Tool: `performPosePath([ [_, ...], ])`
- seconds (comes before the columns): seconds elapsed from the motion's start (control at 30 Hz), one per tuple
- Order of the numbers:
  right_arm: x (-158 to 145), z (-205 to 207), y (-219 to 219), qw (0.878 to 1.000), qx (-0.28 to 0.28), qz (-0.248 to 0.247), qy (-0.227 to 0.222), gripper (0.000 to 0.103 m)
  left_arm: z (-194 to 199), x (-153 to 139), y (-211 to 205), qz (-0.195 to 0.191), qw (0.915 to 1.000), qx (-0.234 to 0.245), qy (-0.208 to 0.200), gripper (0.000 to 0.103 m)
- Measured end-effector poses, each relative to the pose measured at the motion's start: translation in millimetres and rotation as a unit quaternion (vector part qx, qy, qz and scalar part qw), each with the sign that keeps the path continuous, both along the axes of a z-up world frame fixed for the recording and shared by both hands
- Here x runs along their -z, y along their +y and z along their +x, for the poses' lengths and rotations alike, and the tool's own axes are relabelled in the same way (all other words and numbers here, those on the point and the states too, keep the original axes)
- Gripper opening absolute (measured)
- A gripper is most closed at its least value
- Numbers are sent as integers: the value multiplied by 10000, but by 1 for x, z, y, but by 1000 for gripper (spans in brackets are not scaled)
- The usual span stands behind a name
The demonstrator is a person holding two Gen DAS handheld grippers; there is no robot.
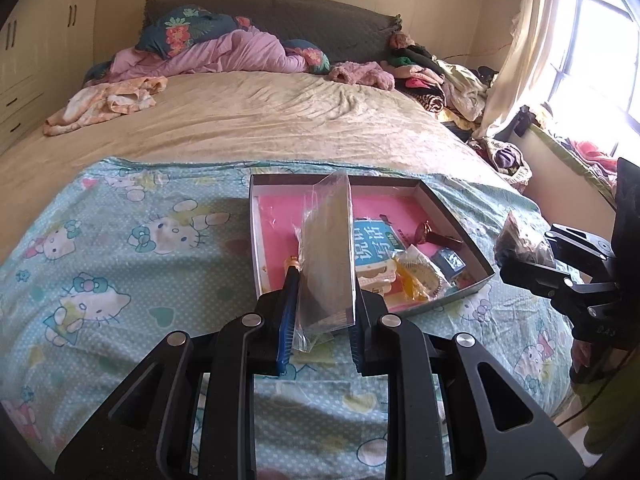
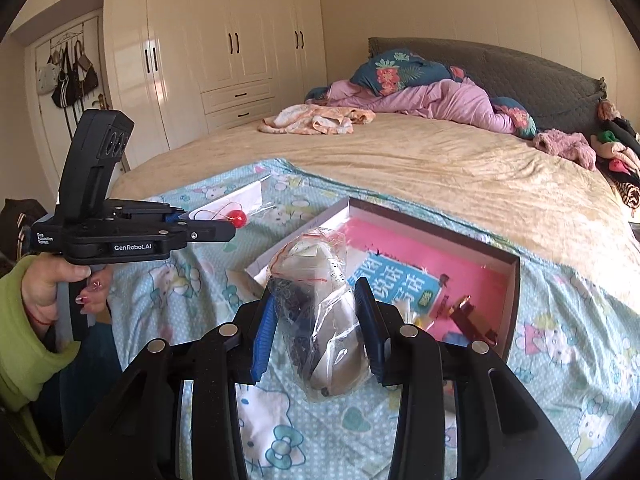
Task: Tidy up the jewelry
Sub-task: 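Carry the plastic sleeve and the bag over the grey box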
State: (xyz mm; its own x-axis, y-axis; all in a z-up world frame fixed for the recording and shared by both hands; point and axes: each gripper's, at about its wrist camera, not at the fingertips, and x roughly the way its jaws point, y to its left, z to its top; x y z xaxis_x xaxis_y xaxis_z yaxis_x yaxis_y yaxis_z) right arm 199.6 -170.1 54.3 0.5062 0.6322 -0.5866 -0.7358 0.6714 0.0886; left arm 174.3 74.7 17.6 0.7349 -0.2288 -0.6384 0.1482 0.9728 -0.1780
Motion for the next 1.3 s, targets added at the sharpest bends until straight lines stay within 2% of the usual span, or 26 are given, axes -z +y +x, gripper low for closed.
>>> performPosePath([
  [0.3,-8,16,-9,9997,235,96,-65,36,25,-14,-17,108,9997,166,-111,15],
  [0.67,-1,45,-38,9970,776,78,-14,36,51,0,-43,66,9994,327,-18,15],
  [1.0,20,67,-53,9940,1088,-11,147,36,65,20,-58,60,9990,412,143,15],
  [1.3,57,81,-51,9919,1143,-181,521,36,75,45,-67,-11,9978,537,397,15],
])
